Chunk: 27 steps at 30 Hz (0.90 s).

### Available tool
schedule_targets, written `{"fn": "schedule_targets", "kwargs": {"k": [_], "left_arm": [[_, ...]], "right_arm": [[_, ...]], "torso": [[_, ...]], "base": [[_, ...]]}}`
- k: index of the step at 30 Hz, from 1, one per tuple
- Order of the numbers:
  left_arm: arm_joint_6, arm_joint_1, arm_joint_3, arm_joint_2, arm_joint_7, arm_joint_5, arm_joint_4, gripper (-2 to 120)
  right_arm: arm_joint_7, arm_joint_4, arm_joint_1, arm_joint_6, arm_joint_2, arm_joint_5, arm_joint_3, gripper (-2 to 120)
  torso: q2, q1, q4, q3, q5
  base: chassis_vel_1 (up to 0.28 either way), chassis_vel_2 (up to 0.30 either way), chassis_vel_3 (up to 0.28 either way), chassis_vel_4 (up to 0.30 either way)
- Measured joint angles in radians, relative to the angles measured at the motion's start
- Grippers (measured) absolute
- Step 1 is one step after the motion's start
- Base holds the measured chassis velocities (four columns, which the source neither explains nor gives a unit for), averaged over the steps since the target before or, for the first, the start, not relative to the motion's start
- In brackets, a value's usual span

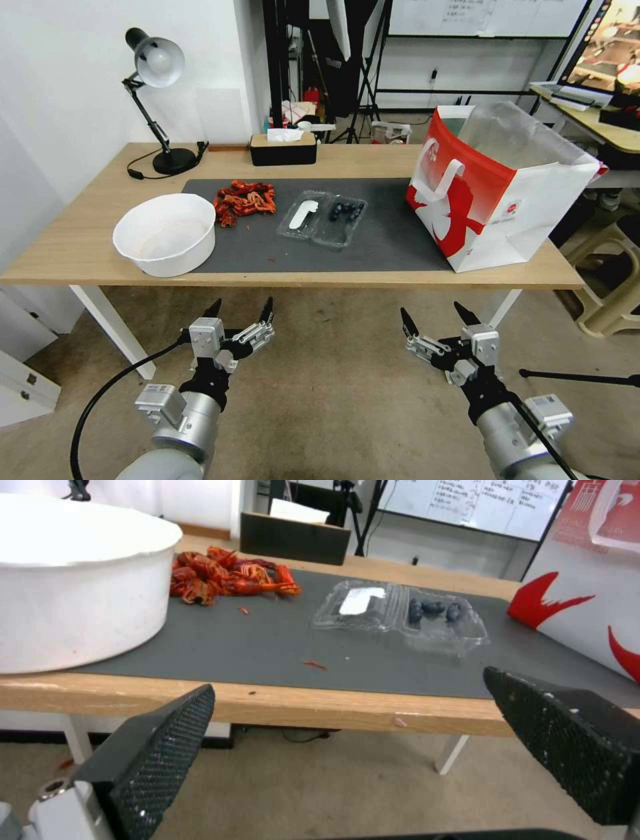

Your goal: Close the takeout container lid, then place the container into the takeout bag.

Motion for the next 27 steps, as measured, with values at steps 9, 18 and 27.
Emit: {"fn": "schedule_targets", "kwargs": {"k": [9,18,27], "left_arm": [[-0.013,0.0,0.001,-0.012,0.001,0.009,0.015,100],[-0.019,-0.009,-0.006,-0.02,0.001,0.013,0.029,100],[-0.028,-0.007,-0.008,-0.032,0.001,0.022,0.038,100]], "right_arm": [[0.046,-0.077,0.139,-0.002,-0.14,0.142,-0.03,100],[0.104,-0.214,0.359,-0.003,-0.277,0.319,-0.086,100],[0.241,-0.318,0.59,-0.103,-0.332,0.412,-0.237,100]], "torso": [[0.0,0.0,0.0,0.0,-0.0002],[0.0,0.0,0.0,0.0,0.0],[0.0,0.0,0.0,0.0,-0.0001]], "base": [[0.0,0.0,0.0,0.0],[0.0,0.0,0.0,0.0],[0.0,0.0,0.0,0.0]]}}
